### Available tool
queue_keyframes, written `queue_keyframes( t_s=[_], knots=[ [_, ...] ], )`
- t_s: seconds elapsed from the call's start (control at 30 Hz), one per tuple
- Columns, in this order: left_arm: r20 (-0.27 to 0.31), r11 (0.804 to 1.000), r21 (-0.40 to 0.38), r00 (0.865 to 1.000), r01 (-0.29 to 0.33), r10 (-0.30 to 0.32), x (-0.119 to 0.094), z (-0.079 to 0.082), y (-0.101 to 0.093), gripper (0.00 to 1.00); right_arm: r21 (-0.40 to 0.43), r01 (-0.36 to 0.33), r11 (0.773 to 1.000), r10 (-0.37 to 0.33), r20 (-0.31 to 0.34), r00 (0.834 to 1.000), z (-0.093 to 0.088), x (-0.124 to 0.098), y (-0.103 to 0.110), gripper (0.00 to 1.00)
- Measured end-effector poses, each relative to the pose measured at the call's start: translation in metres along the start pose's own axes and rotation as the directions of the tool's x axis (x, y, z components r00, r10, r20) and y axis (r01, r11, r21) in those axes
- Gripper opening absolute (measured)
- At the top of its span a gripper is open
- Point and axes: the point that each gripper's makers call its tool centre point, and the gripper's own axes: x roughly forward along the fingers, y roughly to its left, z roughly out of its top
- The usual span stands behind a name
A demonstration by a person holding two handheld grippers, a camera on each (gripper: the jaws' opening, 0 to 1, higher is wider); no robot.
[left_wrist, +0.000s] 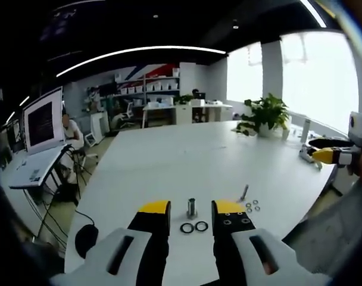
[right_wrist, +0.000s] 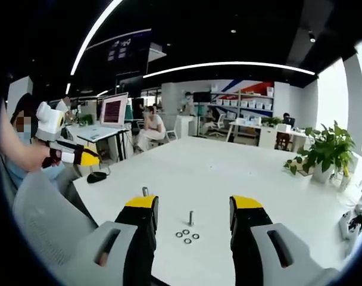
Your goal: Place the washer onto the threaded stud by aligning its center hole with the stud, sliding it down to the base, and recovering from edge contact or off-axis alignment until the washer reaches the visible bottom stop.
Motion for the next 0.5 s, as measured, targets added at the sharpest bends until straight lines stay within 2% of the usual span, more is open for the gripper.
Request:
queue_keyframes(
  t_s=[0.2, 0.5],
  knots=[
    [0.008, 0.997, -0.056, 0.999, -0.050, 0.050, -0.001, 0.003, 0.015, 0.28, -0.004, -0.006, 1.000, 0.006, 0.004, 1.000, 0.001, 0.000, 0.001, 0.51],
    [0.002, 0.997, -0.056, 0.999, -0.051, 0.052, 0.002, 0.004, 0.013, 0.30, 0.005, -0.001, 1.000, 0.001, 0.009, 1.000, 0.002, -0.001, -0.002, 0.51]
  ],
)
